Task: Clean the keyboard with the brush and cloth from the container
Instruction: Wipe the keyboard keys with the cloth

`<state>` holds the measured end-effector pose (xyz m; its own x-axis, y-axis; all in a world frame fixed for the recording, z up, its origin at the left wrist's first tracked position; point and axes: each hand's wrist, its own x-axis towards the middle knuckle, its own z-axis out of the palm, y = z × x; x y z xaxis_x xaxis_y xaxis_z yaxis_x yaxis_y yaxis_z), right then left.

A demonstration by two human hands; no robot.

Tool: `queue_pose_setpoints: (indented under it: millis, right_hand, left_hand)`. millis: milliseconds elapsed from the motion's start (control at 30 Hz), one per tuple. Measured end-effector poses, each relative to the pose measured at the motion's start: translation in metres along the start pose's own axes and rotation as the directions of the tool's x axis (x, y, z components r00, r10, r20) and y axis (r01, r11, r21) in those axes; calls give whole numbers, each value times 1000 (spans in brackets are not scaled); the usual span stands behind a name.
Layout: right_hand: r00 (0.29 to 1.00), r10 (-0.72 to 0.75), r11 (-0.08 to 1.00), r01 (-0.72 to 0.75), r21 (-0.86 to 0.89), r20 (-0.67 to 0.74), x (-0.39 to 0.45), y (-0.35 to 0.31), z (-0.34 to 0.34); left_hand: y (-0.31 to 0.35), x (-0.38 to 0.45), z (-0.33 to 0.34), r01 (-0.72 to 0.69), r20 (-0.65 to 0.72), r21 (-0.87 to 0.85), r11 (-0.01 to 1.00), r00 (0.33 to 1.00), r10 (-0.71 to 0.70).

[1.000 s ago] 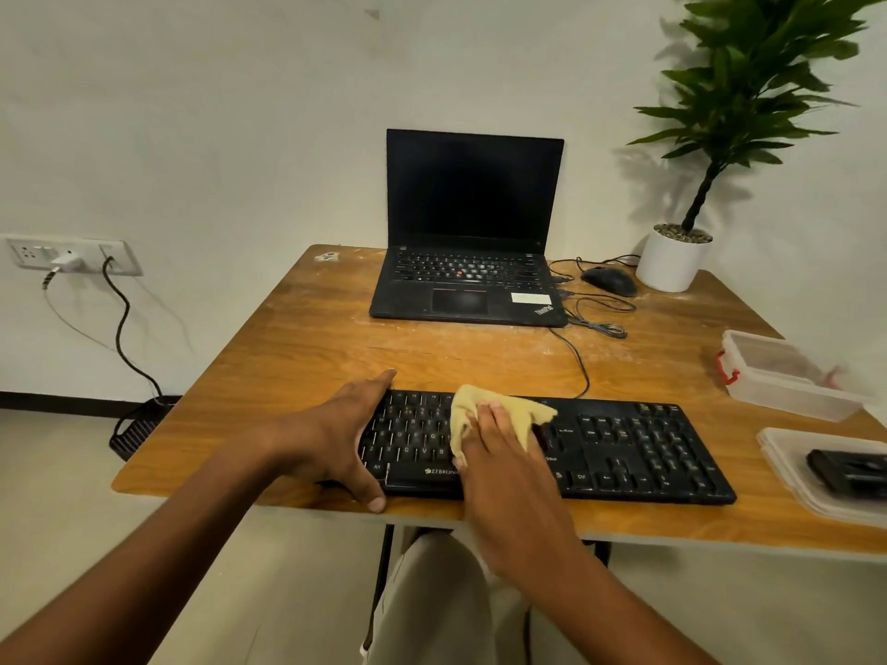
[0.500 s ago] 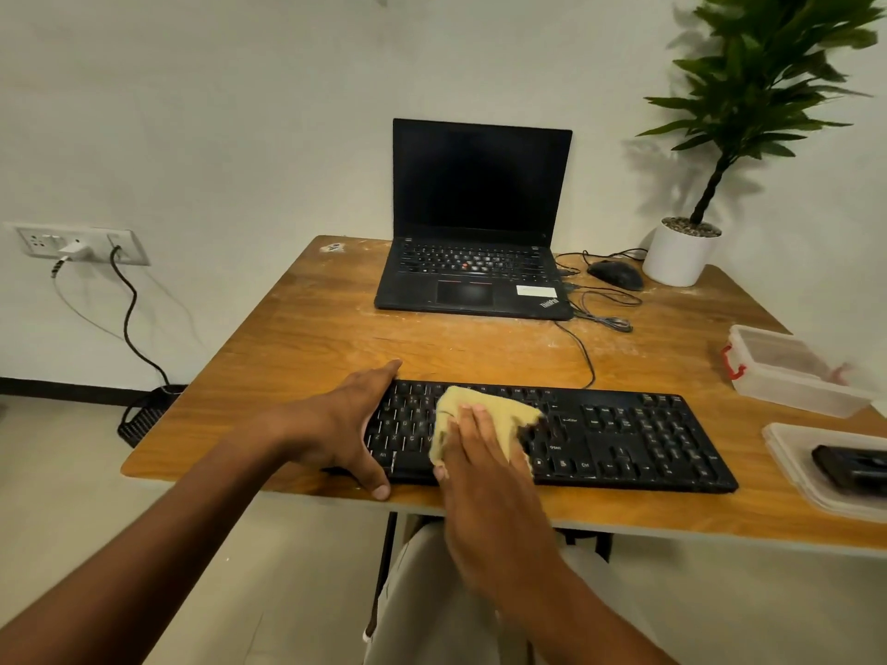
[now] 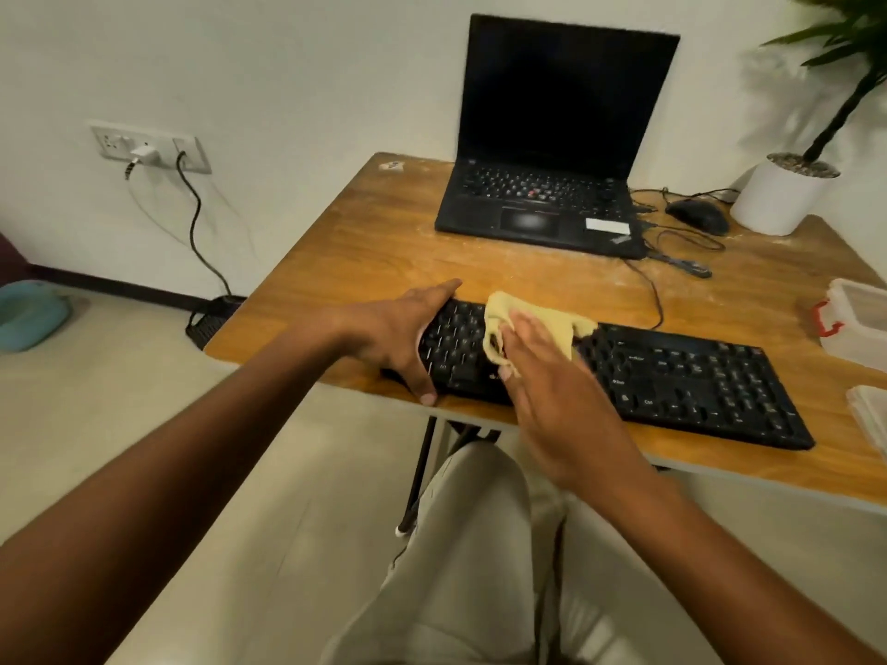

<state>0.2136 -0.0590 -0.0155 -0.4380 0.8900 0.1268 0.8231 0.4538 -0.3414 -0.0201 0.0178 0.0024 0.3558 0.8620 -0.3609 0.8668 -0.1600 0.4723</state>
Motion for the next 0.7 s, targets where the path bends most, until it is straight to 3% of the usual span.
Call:
queue_pose_setpoints:
  millis: [200, 433, 500, 600, 700]
  right_hand:
    - [954, -227, 926, 274, -259, 196, 13, -8, 14]
    - [900, -336, 812, 427, -398, 278, -7, -9, 18]
    - [879, -380, 831, 461, -310, 288, -18, -10, 14]
    - [957, -199, 980, 199, 20, 211, -28, -8, -5]
    - [995, -104, 983, 103, 153, 2, -10, 0, -26]
  left_hand:
    - [0, 0, -1, 5, 3, 48, 999, 1000, -6]
    - [1, 2, -1, 14, -10, 95, 995, 1000, -13]
    - [2, 1, -1, 17, -10, 101, 995, 1000, -17]
    - [4, 0, -1, 29, -19, 100, 995, 999, -27]
    - [6, -2, -3, 34, -13, 93, 995, 999, -33]
